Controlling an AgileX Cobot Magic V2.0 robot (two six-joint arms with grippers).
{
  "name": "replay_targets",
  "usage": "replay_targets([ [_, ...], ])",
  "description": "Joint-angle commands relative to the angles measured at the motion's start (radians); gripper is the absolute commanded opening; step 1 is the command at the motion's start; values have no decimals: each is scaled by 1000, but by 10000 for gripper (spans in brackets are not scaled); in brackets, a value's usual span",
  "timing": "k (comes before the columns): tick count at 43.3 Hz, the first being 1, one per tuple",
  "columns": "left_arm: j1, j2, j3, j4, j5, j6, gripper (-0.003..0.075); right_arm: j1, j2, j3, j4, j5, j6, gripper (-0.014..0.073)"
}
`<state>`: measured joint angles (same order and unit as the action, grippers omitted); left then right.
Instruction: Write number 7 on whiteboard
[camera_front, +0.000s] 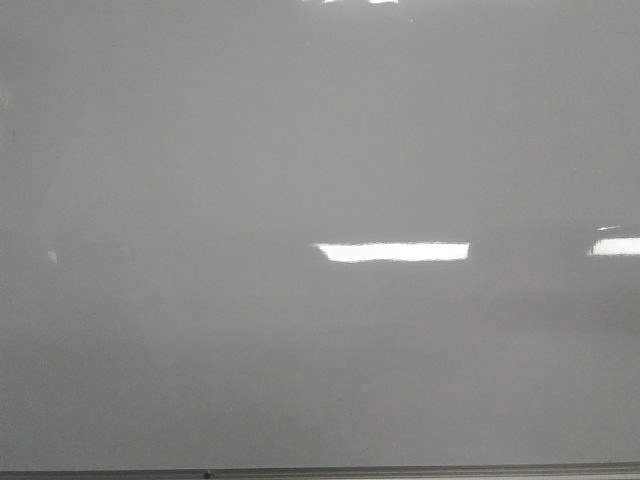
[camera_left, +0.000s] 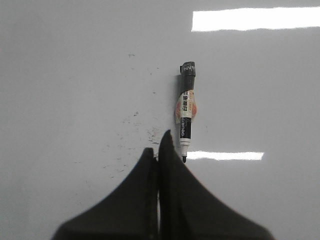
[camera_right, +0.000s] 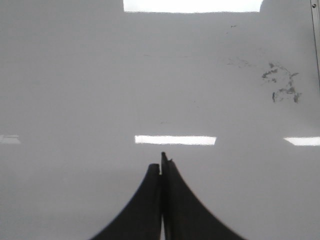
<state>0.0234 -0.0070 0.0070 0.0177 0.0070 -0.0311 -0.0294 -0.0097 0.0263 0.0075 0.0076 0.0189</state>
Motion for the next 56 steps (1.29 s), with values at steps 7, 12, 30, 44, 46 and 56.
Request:
replay_targets([
  [7, 2, -13, 13, -6, -83, -8, -21, -7, -19, -2, -8, -86, -2, -68],
  [12, 2, -13, 13, -6, -83, -8, -21, -7, -19, -2, -8, -86, -2, -68],
  [30, 2, -13, 13, -6, -83, -8, -21, -7, -19, -2, -8, -86, -2, -68],
  [44, -1, -13, -8, -6, -165, -8, -21, -7, -19, -31, -8, -146, -2, -68],
  [46, -1, -13, -32, -6, -170, -8, -21, -7, -19, -59, -8, -129, -2, -68],
  [56, -1, 5, -244, 3, -71, -8, -21, -7, -7, -277, -8, 78, -2, -68],
])
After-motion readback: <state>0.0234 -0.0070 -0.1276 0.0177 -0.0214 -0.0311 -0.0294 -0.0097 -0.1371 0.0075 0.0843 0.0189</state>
